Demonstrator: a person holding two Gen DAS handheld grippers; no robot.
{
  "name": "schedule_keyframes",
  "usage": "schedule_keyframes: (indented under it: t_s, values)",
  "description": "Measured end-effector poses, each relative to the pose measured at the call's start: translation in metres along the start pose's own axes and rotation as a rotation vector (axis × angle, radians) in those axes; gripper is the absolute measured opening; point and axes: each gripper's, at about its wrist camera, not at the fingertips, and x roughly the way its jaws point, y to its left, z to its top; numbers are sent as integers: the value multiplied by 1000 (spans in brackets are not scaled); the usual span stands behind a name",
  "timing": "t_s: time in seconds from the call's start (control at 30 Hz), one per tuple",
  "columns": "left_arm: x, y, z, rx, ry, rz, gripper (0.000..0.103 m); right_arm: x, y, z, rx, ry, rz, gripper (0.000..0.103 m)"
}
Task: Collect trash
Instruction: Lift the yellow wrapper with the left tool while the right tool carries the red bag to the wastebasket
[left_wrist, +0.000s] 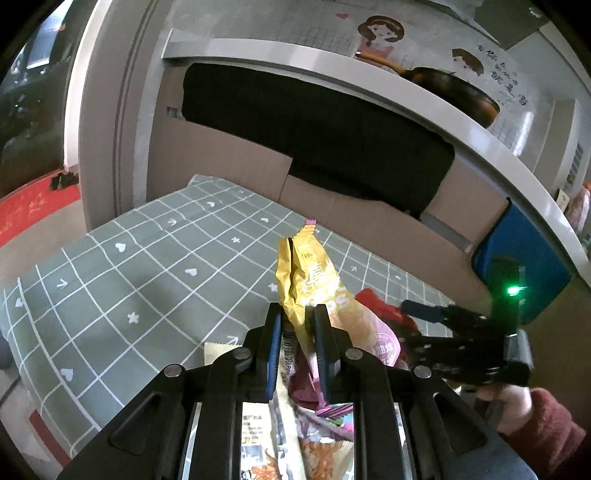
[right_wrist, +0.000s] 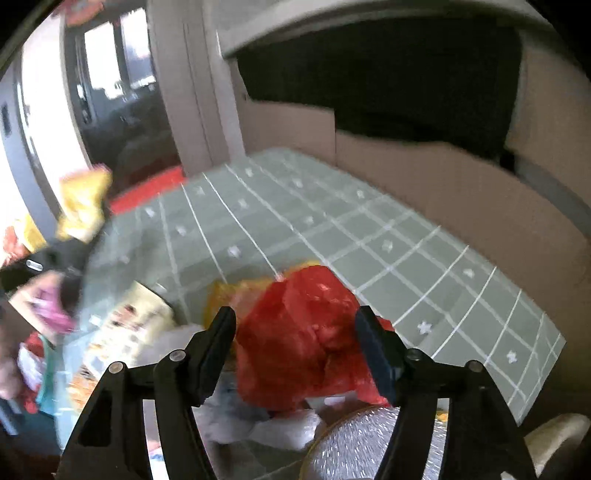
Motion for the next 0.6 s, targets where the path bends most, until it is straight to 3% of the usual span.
schedule_keyframes:
  t_s: [0.23, 0.33, 0.37, 0.43, 0.5, 0.53, 0.6]
  values:
    - [8, 5, -5, -25, 2, 12, 18, 7, 23, 1, -154, 60, -102, 64]
    - [5, 1, -7, -32, -12, 15, 18, 0, 24, -10, -181, 24, -97, 70]
    - [4, 1, -8, -33, -13, 15, 18, 3, 24, -16, -200, 32, -123, 77]
    - [4, 1, -9, -39, -6, 13, 18, 8, 29, -23, -253, 45, -228, 78]
    - [3, 0, -9, -43, -1, 13, 18, 9, 32, -23, -287, 36, -257, 71]
    - [2, 0, -10, -44, -1, 15, 18, 5, 32, -22, -278, 19, -253, 61]
    - [0, -2, -9, -42, -6, 18, 18, -8, 27, -16, -226, -23, -194, 57]
